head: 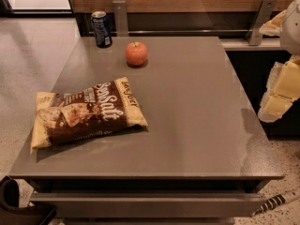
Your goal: Pick brown chip bag
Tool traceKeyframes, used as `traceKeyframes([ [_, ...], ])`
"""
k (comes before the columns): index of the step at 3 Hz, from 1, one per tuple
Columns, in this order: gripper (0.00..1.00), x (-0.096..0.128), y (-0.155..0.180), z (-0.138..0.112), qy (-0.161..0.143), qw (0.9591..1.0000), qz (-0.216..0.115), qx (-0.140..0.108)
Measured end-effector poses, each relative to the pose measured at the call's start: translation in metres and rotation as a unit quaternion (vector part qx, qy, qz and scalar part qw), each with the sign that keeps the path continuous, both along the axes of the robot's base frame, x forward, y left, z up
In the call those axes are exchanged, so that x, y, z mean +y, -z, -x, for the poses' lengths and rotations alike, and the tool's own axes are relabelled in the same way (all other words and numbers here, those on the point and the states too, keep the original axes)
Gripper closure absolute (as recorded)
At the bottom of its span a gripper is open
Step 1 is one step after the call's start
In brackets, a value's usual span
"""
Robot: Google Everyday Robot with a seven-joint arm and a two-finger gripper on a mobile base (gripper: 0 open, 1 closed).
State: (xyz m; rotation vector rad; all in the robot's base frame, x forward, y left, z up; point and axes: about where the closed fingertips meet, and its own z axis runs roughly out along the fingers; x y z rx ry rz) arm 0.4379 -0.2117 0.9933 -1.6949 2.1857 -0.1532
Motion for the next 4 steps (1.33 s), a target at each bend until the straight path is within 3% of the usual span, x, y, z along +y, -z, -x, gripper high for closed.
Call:
traceKeyframes([
  [1,0.0,0.0,0.0,0.0,0.0,1.0,0.0,0.0],
  [2,0.0,0.029,0.006,-0.017,-0.044,0.9977,-0.051,-0.002],
  [3,0.0,0.087,0.02,-0.04,-0.113,0.9897,-0.088,0.006],
  [4,0.0,0.145,0.037,-0.055,-0.162,0.9833,-0.082,0.002],
])
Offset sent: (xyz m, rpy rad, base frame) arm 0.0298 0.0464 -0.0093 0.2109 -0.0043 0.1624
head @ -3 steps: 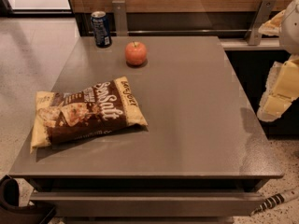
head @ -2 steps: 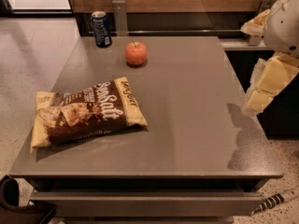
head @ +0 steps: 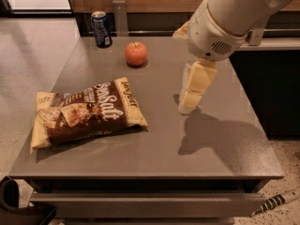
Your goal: Pick brown chip bag
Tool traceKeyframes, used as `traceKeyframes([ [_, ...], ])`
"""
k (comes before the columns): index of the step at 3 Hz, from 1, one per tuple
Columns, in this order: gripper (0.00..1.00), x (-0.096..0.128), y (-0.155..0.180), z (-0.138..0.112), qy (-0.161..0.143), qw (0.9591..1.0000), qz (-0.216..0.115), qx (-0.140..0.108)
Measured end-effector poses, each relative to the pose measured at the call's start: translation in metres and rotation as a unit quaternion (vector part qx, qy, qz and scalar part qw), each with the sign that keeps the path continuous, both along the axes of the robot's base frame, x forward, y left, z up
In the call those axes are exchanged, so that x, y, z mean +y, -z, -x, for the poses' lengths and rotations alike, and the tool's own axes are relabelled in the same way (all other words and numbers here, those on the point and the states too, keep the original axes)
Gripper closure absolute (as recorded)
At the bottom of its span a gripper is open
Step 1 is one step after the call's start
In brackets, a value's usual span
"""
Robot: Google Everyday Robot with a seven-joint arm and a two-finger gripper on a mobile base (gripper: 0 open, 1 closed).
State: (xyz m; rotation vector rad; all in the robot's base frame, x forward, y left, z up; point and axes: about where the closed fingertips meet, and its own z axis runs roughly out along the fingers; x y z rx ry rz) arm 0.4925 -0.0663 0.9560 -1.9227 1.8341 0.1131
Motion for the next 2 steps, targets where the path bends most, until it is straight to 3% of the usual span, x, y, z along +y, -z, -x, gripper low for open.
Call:
traceKeyframes([
  [1,0.0,0.094,0.034,-0.008,-0.072,0.9974,-0.003,-0.007],
  [2,0.0,0.127,0.047,-0.007,-0.097,0.9952,-0.007,-0.004],
])
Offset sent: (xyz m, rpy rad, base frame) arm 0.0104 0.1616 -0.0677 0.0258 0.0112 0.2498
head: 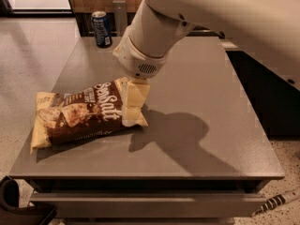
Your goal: Pick brown chip bag
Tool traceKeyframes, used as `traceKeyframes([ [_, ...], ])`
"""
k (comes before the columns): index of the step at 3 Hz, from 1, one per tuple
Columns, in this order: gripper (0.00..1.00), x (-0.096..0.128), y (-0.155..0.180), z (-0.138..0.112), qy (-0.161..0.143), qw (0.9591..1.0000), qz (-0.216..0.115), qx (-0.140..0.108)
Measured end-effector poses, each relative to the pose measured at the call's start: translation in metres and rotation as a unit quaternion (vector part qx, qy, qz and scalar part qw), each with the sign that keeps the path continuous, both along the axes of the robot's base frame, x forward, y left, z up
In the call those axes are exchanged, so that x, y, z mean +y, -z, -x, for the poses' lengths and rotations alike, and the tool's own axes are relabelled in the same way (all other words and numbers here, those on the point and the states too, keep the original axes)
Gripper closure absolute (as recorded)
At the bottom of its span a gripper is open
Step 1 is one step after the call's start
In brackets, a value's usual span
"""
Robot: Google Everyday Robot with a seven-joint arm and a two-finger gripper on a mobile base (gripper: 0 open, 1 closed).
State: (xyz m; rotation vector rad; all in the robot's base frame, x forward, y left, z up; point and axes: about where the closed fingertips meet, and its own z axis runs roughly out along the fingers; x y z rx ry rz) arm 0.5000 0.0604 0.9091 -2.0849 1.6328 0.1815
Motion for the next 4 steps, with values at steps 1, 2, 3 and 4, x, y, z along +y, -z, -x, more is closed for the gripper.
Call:
traceKeyframes([
  [1,0.0,0.0,0.0,0.0,0.0,1.0,0.0,0.0],
  [2,0.0,0.009,0.007,-0.007,-0.01,0.9999,0.006,0.005],
  [3,0.0,0.03,0.022,-0.015,-0.031,0.9994,0.007,0.016],
  [4,0.0,0.057,0.04,-0.01,-0.047,0.9983,0.016,0.032],
])
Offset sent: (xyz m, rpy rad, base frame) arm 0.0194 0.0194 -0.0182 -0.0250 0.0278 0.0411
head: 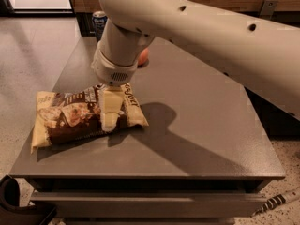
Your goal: Pick brown chip bag
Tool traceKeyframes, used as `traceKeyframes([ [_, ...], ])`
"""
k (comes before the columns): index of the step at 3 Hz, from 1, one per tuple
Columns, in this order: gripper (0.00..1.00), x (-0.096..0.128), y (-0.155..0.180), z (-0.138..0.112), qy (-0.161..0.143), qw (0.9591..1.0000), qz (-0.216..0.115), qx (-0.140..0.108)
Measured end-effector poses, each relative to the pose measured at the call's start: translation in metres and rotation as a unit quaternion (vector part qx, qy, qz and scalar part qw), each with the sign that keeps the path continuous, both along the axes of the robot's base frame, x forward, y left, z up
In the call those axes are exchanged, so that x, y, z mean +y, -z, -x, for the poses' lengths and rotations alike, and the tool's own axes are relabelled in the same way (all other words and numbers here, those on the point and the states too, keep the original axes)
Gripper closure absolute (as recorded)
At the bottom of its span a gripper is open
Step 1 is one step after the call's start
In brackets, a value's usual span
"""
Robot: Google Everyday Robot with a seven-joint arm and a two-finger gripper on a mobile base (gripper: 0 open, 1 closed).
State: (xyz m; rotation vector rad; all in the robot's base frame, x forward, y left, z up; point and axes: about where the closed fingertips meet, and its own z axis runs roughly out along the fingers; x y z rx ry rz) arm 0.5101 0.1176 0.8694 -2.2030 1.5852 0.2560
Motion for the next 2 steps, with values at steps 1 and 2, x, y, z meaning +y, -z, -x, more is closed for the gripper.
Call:
traceKeyframes([
  [1,0.0,0.03,0.031,0.02,-0.005,0.9993,0.02,0.03],
  [2,0.0,0.04,0.044,0.029,-0.006,0.9988,0.022,0.045],
])
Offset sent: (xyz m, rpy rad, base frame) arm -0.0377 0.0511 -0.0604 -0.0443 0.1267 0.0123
